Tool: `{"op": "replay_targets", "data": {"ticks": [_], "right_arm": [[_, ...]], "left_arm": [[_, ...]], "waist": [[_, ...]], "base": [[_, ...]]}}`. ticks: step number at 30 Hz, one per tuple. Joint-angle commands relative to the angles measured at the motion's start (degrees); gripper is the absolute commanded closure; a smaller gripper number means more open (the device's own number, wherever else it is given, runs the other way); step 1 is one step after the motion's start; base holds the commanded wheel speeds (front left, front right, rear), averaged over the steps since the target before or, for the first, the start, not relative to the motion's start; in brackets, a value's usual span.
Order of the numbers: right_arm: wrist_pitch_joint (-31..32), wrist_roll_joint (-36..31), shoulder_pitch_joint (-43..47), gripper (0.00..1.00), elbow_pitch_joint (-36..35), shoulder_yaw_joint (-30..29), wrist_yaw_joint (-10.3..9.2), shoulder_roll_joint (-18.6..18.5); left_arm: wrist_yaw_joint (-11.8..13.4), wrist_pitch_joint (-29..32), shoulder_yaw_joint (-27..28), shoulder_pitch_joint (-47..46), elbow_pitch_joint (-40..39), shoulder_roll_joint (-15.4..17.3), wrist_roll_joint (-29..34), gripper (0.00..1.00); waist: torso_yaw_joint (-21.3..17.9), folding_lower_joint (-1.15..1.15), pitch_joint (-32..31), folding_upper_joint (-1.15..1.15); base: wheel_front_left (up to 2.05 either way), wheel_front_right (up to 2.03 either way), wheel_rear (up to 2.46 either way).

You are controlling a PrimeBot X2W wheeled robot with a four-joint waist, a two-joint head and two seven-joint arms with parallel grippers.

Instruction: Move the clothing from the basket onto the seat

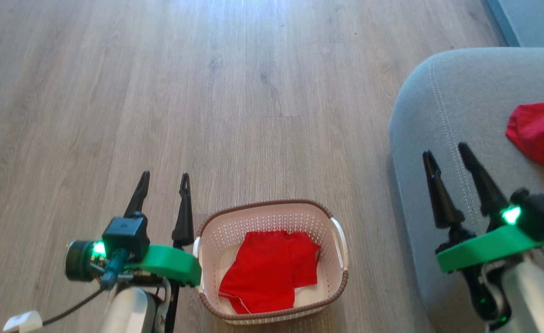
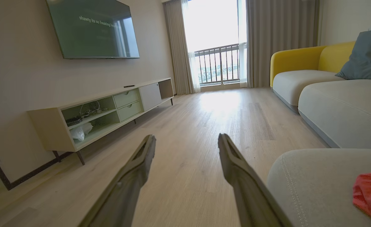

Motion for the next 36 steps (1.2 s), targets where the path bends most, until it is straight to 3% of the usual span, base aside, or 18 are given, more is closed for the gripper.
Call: {"op": "replay_targets", "data": {"ticks": [1,16,36], "right_arm": [[-0.4,-0.5,-0.2,0.00,-2.0,0.3,-0.01,0.5],[-0.4,-5.6,6.1,0.00,0.9,-3.5,-0.01,8.1],[-0.4,-6.4,5.8,0.00,1.7,-4.4,-0.01,8.7]], "left_arm": [[0.3,-0.3,1.9,-1.2,-2.2,-0.1,0.4,0.00],[0.9,-0.3,1.3,3.3,-3.2,-0.1,1.2,0.00],[0.6,-0.3,0.7,2.8,-2.8,-0.1,1.4,0.00]], "waist": [[0.2,0.01,-0.2,0.00],[0.6,0.01,-0.4,0.00],[1.0,0.01,-0.5,0.00]], "base": [[0.00,0.00,0.00],[0.00,0.00,0.00],[0.00,0.00,0.00]]}}
